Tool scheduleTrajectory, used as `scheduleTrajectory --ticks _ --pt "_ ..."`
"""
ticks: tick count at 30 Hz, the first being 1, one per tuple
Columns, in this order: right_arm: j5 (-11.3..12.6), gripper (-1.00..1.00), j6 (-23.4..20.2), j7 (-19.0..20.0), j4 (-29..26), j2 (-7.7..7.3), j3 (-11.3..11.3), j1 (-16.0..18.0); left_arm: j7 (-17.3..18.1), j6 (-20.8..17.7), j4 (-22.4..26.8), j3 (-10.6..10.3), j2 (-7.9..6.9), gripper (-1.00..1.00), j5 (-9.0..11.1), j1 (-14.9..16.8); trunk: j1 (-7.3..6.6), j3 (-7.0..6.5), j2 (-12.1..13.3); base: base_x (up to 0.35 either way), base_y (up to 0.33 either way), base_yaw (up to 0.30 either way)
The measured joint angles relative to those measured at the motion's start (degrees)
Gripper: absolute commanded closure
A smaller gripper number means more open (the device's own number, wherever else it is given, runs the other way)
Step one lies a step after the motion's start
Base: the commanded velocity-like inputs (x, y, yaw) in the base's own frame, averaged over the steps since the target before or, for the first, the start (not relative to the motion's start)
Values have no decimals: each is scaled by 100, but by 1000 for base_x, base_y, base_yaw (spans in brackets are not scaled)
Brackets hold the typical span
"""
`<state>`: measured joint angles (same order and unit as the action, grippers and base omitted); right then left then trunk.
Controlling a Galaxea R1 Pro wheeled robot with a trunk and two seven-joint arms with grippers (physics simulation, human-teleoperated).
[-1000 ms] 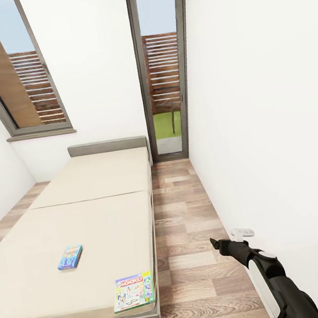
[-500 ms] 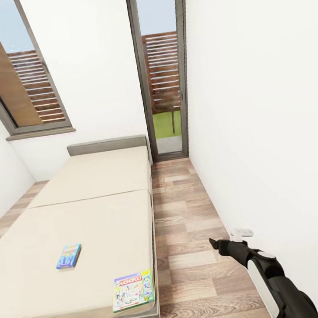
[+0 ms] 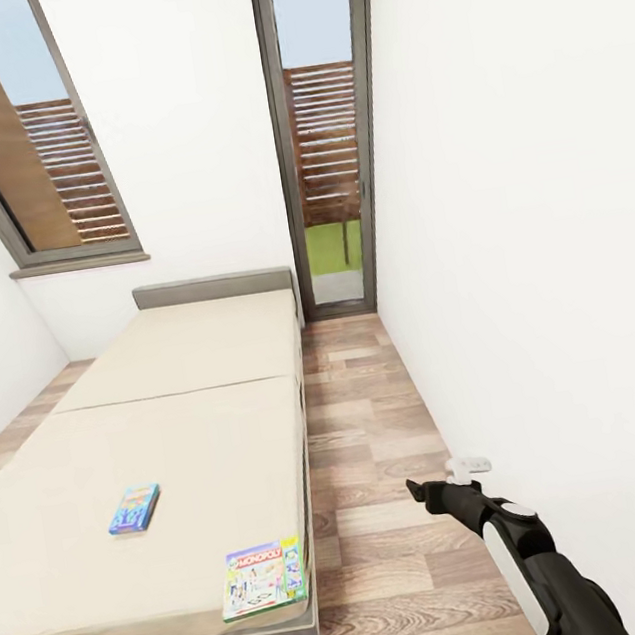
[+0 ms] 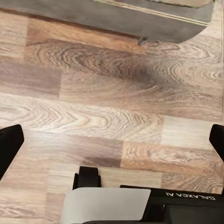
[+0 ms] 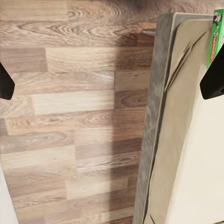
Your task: Put all the toys in the child's room - the three board games (two on the bed and one on the table), the two jigsaw puzzles on the table, and the tennis ball on the table - inside the toy box on the table in the child's room.
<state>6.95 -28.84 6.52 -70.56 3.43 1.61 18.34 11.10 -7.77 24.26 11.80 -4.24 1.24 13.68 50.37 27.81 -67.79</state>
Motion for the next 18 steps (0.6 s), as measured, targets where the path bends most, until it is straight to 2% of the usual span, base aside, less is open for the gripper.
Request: scheduleTrajectory --ticks 9,12,18 --pt "-3 -100 -1 2 -4 -7 -16 0 -1 67 -11 13 2 -100 19 560 198 162 -361 0 0 0" --pt "-1 -100 -2 2 0 -23 -10 0 -1 107 -190 21 15 -100 25 632 264 216 -482 0 0 0" --pt "-2 -100 0 0 -3 -29 -9 0 14 93 -238 21 16 -100 26 642 396 324 -722 0 0 0"
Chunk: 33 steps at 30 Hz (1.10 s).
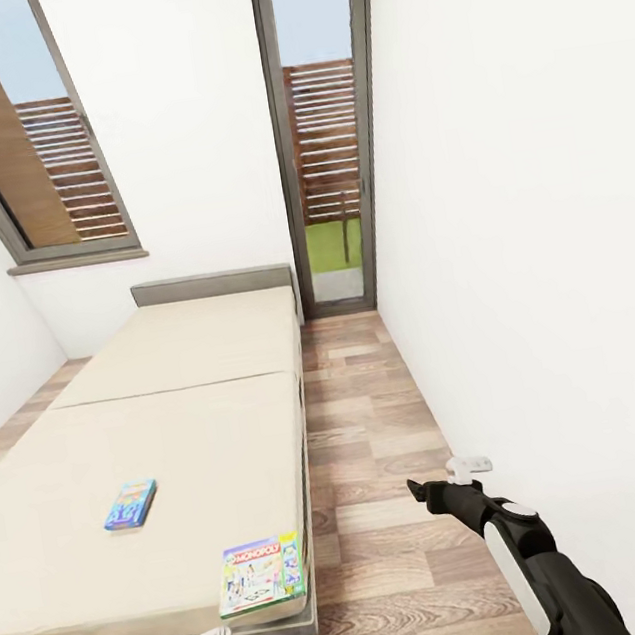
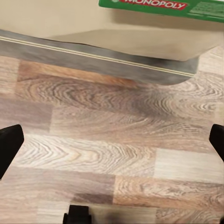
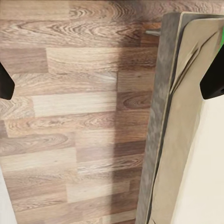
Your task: Put all the toys in the child's room - the three board games (two on the bed and one on the table), the two jigsaw puzzles on the table, and the tennis ball on the table - inside the toy box on the table in the child's room.
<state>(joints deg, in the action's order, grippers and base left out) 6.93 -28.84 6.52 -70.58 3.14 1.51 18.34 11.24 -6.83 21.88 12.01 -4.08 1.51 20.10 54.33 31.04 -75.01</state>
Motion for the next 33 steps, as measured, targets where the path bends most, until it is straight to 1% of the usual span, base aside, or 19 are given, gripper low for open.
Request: scheduleTrajectory --ticks 4,6,8,9,10,11,12,13,14,15,17,18,19,20,24,25,27,31,33 --pt "4 -100 -1 0 -1 -2 0 0 114 -81 -8 4 -33 -100 72 1 88 72 -160 0 0 0" --pt "5 -100 -1 0 -1 -3 0 0 235 -217 -8 5 -48 -100 211 1 132 108 -241 0 0 0" --pt "6 -100 -1 0 -5 -3 0 0 448 -427 -7 11 -83 -100 420 1 176 144 -321 0 0 0" --pt "7 -100 -1 0 -7 -3 0 0 627 -585 -6 6 -132 -100 601 1 198 162 -361 0 0 0" --pt "7 -100 -1 0 -7 -3 2 0 727 -667 -5 4 -162 -100 698 1 220 180 -401 0 0 0" --pt "8 -100 -1 1 -15 -6 1 0 1019 -852 -4 -1 -264 -100 930 1 242 198 -441 0 0 0" --pt "8 -100 -1 1 -17 -7 1 0 1126 -902 -4 -3 -309 -100 998 1 264 216 -482 0 0 0" --pt "9 -100 -1 2 -23 -9 1 0 1322 -966 -3 -3 -400 -100 1088 -2 286 233 -522 0 0 0" --pt "10 -100 -1 2 -34 -7 2 0 1634 -1025 -2 -1 -571 -100 1177 -4 308 251 -562 0 0 0" --pt "9 -100 -1 1 -36 -6 3 0 1755 -1041 -3 -4 -642 -100 1201 -6 330 269 -602 0 0 0" --pt "10 -100 -1 0 -42 -4 4 0 2218 -1075 -26 -3 -845 -100 1247 -7 373 305 -682 0 0 0" --pt "10 -100 -1 -1 -43 -4 5 0 2338 -1081 -42 -5 -877 -100 1255 -8 395 323 -722 0 0 0" --pt "10 -100 -1 -1 -47 -4 6 0 2554 -1088 -83 -6 -919 -100 1264 -8 417 341 -762 0 0 0" --pt "10 -100 -1 -1 -49 -4 7 0 2748 -1093 -127 -6 -946 -100 1270 -9 439 359 -802 0 0 0" --pt "10 -100 -1 0 -53 -3 2 0 3246 -1099 -200 18 -1038 -100 1279 -9 527 431 -963 0 0 0" --pt "10 -100 -1 0 -54 -3 2 0 3312 -1099 -205 33 -1055 -100 1280 -10 549 449 -1003 0 0 0" --pt "11 -100 -1 4 -54 -3 1 0 3557 -1097 -264 146 -1113 -100 1282 -15 593 485 -1083 0 0 0" --pt "16 -100 -1 7 -55 1 0 0 3984 -1091 -397 401 -1163 -100 1275 -17 681 557 -1244 0 0 0" --pt "16 -100 -1 8 -55 3 0 0 4204 -1090 -417 446 -1196 -100 1270 -17 725 593 -1324 0 0 0"
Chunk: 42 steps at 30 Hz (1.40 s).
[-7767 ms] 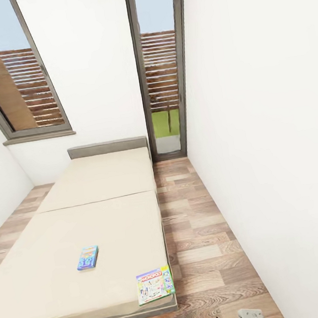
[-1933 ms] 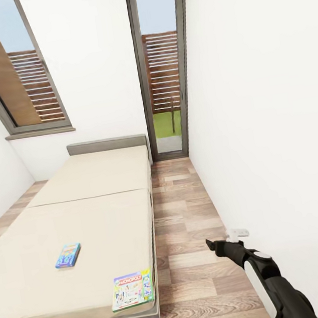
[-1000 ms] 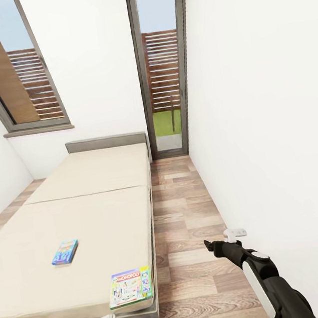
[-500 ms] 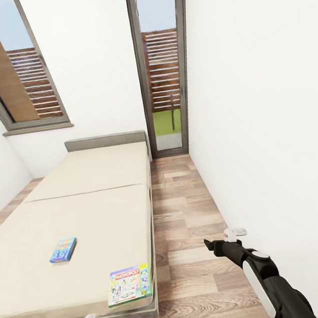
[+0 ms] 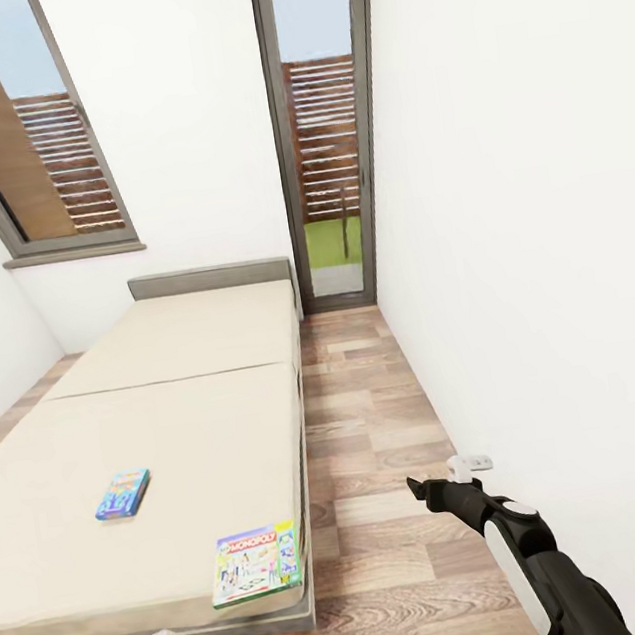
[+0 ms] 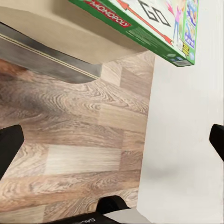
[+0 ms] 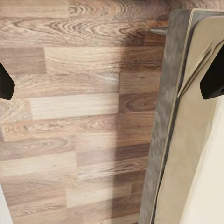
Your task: Put all the toys in the child's room - the three board games (two on the bed and one on the table), the two jigsaw puzzles on the table, and the tennis ball on the table - inside the toy box on the table in the child's room.
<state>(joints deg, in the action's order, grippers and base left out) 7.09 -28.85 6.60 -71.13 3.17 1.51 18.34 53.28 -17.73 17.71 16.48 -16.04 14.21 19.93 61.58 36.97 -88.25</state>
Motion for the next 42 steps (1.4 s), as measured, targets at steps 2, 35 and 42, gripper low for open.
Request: scheduleTrajectory --ticks 2,35,42 --pt "1 -100 2 0 0 1 0 0 258 1 -10 22 -66 -100 -1 0 44 36 -80 0 0 0" --pt "7 -100 -50 10 -1002 82 -18 -68 1467 -1590 885 338 -456 -100 447 284 769 628 -1404 0 0 0" --pt "189 -100 -56 29 -958 100 4 -68 1680 -1716 886 515 -475 -100 466 297 923 754 -1685 0 0 0"
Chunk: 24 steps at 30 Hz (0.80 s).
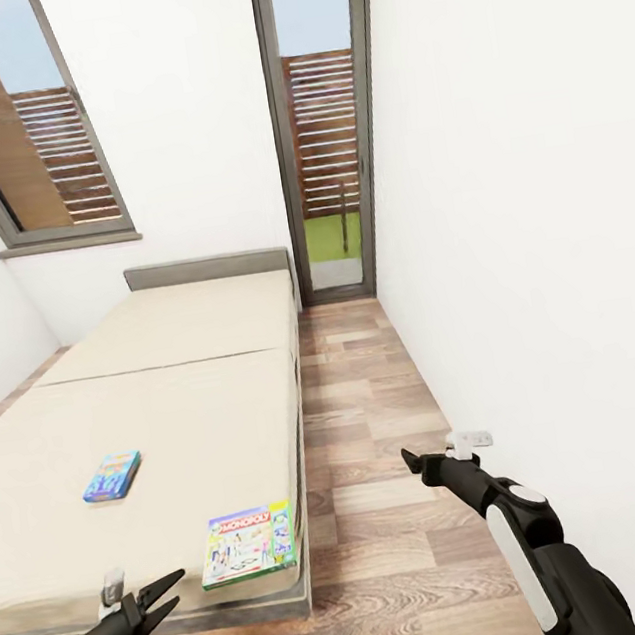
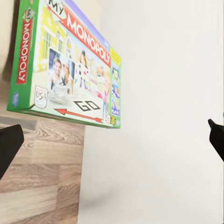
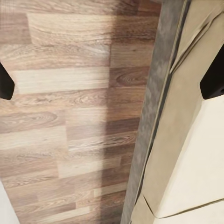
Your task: Put all the toys in the child's room - the three board games (two on the bed and one on the table), the two jigsaw puzzles on the table, and the tennis ball on the table - inside the toy box on the table in the child's room.
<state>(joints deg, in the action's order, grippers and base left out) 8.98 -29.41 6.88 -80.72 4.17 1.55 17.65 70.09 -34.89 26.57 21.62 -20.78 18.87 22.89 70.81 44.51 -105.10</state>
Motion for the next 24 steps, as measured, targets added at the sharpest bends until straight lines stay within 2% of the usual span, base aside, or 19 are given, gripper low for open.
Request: scheduleTrajectory --ticks 7,24 --pt "74 -100 -20 19 6 95 -3 2 297 -257 -8 55 -5 -100 -6 1 154 126 -281 0 0 0" --pt "101 -100 -12 -8 28 123 6 -2 351 -453 -46 102 -33 -100 2 2 527 431 -963 0 0 0"
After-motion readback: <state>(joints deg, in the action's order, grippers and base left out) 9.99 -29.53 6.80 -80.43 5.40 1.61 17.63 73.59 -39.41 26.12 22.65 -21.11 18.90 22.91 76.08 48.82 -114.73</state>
